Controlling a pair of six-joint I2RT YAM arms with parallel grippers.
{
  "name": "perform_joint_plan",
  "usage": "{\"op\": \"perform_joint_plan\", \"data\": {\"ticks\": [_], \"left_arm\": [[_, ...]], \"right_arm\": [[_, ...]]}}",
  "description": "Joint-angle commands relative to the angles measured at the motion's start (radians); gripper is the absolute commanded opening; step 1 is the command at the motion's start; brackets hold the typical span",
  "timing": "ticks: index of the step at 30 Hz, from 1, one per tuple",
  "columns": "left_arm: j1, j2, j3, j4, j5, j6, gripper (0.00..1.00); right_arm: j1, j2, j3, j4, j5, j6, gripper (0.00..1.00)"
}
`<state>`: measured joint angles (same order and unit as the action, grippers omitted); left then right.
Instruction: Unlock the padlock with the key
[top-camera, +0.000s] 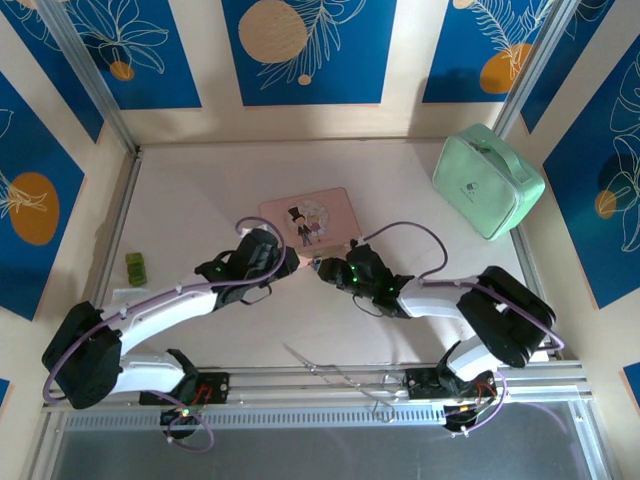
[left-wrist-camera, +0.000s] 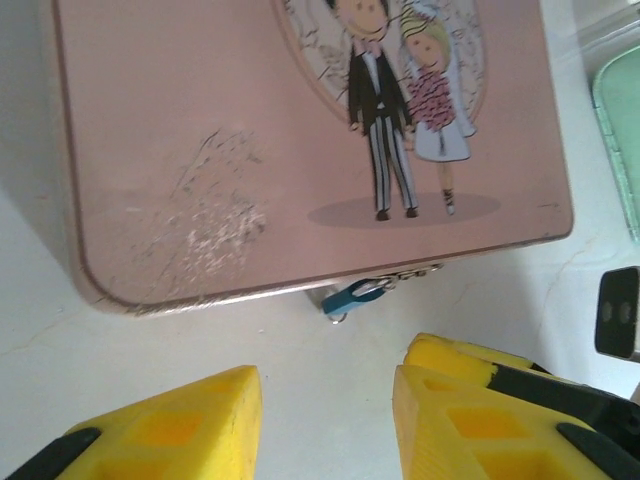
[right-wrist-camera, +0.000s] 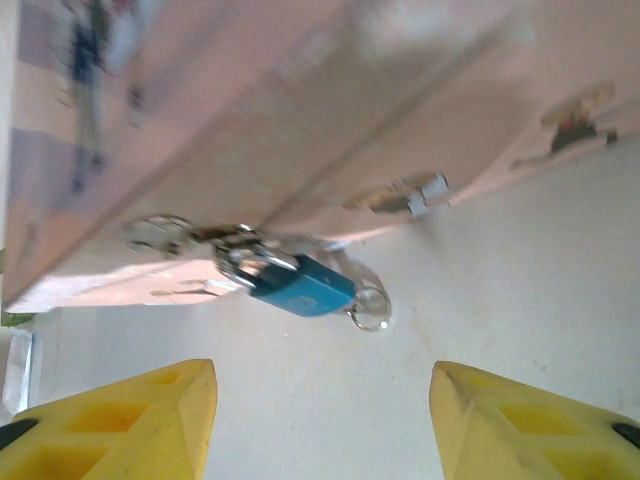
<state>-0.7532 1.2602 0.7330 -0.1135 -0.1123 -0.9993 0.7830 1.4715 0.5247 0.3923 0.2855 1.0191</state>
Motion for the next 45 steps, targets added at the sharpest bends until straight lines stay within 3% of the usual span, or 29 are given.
{"op": "perform_joint_plan", "data": {"ticks": [1, 15, 24, 27, 33, 40, 45], "left_arm": [[0.013, 0.014, 0.034, -0.004, 0.027, 0.028, 0.39], [0.038, 0.025, -0.003, 0.093, 0.104, 0.069, 0.33], [0.060, 0.048, -0.018, 0.148, 0.160, 0.127, 0.29], [0.063, 0.054, -0.022, 0.156, 0.171, 0.138, 0.28], [0.081, 0.049, -0.021, 0.160, 0.191, 0.171, 0.27], [0.091, 0.048, -0.032, 0.190, 0.208, 0.170, 0.27], [0.093, 0.060, -0.035, 0.189, 0.215, 0.175, 0.26]], "right_arm": [[-0.011, -0.052, 0.028, -0.070, 0.047, -0.096, 0.58], [0.042, 0.165, 0.241, -0.169, 0.078, -0.326, 0.58], [0.082, 0.272, 0.370, -0.334, 0.189, -0.291, 0.56], [0.082, 0.303, 0.424, -0.392, 0.207, -0.288, 0.48], [0.079, 0.370, 0.521, -0.522, 0.241, -0.272, 0.44], [0.056, 0.352, 0.504, -0.496, 0.216, -0.289, 0.45], [0.042, 0.345, 0.483, -0.423, 0.180, -0.334, 0.41]]}}
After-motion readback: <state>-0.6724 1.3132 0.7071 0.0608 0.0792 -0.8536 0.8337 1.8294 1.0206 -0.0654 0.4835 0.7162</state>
